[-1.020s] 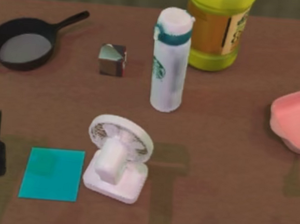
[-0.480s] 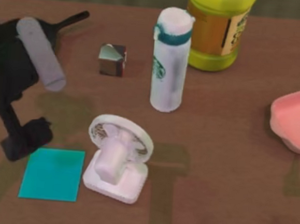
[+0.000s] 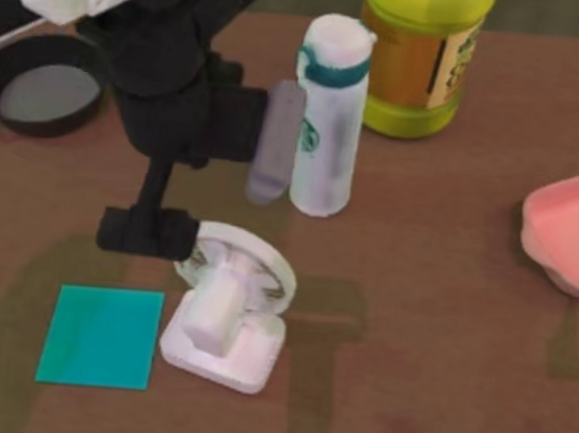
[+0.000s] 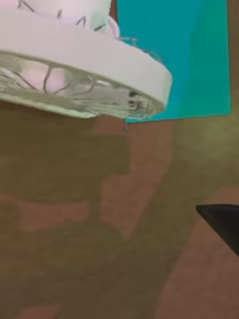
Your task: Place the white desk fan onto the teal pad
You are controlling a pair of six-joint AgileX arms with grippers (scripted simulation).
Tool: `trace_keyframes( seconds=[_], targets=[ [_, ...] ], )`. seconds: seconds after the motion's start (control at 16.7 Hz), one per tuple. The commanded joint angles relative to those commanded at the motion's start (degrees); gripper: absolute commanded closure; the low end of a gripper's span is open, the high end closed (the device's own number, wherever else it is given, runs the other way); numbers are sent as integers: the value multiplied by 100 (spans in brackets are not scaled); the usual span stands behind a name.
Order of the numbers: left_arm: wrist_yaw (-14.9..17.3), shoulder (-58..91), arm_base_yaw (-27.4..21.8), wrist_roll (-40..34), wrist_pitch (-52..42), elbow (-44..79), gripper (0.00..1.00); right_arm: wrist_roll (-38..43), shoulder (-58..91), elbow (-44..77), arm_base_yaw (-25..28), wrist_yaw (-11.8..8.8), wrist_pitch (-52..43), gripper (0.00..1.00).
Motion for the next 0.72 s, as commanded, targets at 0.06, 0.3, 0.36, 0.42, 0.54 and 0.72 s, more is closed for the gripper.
trace_keyframes(
  seconds=[0.06, 0.3, 0.36, 0.42, 0.54, 0.72],
  targets=[
    [4, 291, -99, 189, -216, 310, 0, 0, 0, 0, 0, 0, 0, 0],
    [18, 903, -317, 609, -668, 1004, 0, 0, 0, 0, 0, 0, 0, 0],
    [19, 924, -325, 624, -684, 1030, 0, 0, 0, 0, 0, 0, 0, 0],
    [19, 924, -325, 624, -684, 1030, 0, 0, 0, 0, 0, 0, 0, 0],
    [19, 924, -325, 624, -684, 1030, 0, 0, 0, 0, 0, 0, 0, 0],
    [18, 909, -308, 627, -577, 917, 0, 0, 0, 0, 0, 0, 0, 0]
  ],
)
